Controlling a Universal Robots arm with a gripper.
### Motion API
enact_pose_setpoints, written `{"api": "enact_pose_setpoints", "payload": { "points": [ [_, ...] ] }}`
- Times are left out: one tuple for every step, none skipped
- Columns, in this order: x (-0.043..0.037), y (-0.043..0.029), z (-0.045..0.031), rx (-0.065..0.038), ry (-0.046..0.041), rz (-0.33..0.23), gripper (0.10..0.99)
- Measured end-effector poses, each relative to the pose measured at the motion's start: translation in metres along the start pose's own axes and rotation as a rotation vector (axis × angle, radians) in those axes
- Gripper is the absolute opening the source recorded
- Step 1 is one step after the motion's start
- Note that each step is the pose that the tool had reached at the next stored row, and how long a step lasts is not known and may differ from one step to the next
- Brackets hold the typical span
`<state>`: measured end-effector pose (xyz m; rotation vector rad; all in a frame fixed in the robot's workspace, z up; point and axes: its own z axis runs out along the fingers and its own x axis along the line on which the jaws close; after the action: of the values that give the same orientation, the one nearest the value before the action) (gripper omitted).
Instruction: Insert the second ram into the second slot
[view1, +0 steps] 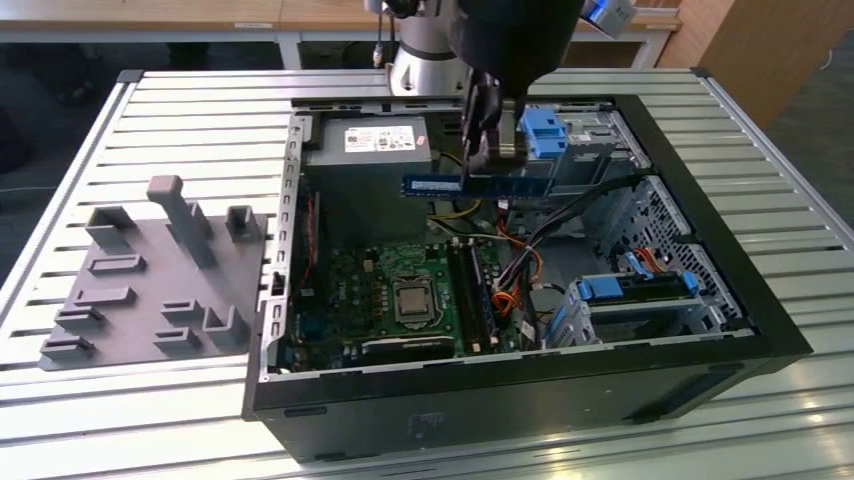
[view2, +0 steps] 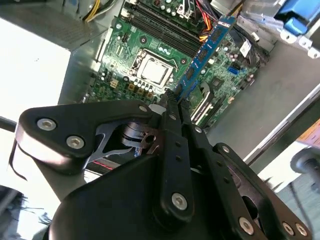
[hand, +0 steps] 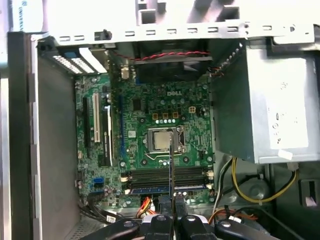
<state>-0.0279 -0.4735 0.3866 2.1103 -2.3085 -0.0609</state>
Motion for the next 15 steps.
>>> {"api": "enact_pose_setpoints", "payload": {
  "points": [
    [0.0000, 0.0000, 0.0001, 0.000, -0.0007, 0.018, 0.137],
    [0.0000, 0.0000, 0.0001, 0.001, -0.0013, 0.036, 0.137],
    [0.0000, 0.0000, 0.0001, 0.001, -0.0020, 0.055, 0.137],
    [0.0000, 0.0000, 0.0002, 0.001, -0.0026, 0.071, 0.137],
    [0.0000, 0.0000, 0.0003, 0.001, -0.0030, 0.085, 0.137],
    [0.0000, 0.0000, 0.0003, 0.002, -0.0036, 0.099, 0.137],
    [-0.0001, 0.0000, 0.0004, 0.002, -0.0040, 0.114, 0.137],
    [0.0000, 0.0000, 0.0004, 0.002, -0.0043, 0.127, 0.137],
    [-0.0001, 0.0000, 0.0004, 0.002, -0.0046, 0.139, 0.137],
    [-0.0001, 0.0000, 0.0005, 0.003, -0.0049, 0.152, 0.137],
    [-0.0001, 0.0000, 0.0005, 0.003, -0.0053, 0.165, 0.137],
    [-0.0001, 0.0000, 0.0005, 0.003, -0.0057, 0.177, 0.137],
    [-0.0001, 0.0000, 0.0005, 0.003, -0.0060, 0.188, 0.137],
    [-0.0001, 0.0000, 0.0006, 0.003, -0.0064, 0.198, 0.137],
    [-0.0001, 0.0000, 0.0006, 0.004, -0.0066, 0.207, 0.137]
  ]
}}
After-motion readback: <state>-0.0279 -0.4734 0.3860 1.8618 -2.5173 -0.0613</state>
